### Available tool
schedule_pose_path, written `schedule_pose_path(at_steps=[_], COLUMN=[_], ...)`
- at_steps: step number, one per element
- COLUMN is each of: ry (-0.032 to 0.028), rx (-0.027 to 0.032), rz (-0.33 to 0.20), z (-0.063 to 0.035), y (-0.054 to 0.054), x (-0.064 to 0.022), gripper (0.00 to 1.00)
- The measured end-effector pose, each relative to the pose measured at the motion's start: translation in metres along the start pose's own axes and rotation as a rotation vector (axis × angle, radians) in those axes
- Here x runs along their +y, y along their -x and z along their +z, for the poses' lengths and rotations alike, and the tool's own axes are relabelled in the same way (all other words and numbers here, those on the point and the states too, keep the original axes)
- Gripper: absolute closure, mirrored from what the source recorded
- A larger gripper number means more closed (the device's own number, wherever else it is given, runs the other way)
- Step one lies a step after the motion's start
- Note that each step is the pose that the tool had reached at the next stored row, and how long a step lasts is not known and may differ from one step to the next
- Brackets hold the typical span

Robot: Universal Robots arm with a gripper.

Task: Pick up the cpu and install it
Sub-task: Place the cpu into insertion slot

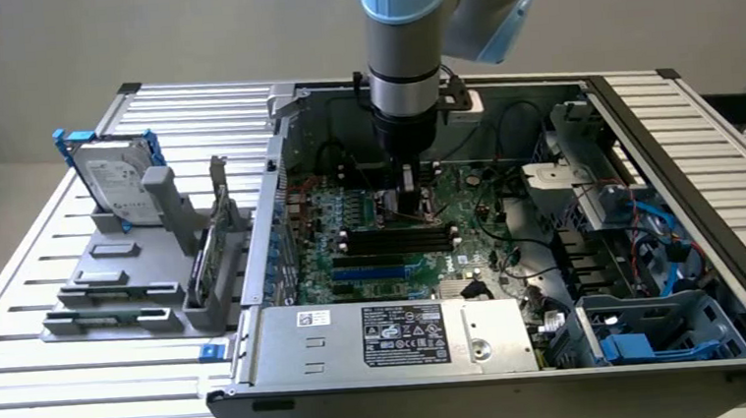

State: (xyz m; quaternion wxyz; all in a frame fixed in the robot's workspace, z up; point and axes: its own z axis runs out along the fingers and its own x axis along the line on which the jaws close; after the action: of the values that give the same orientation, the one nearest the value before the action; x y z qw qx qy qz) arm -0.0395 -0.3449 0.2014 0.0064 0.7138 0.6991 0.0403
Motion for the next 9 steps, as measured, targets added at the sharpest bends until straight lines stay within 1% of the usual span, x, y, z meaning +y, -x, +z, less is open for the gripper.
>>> schedule_pose_path(at_steps=[9], ry=[0.0002], rx=[-0.0001], rz=[0.000], z=[0.0050], y=[0.0002], x=[-0.0004], gripper=[0.45])
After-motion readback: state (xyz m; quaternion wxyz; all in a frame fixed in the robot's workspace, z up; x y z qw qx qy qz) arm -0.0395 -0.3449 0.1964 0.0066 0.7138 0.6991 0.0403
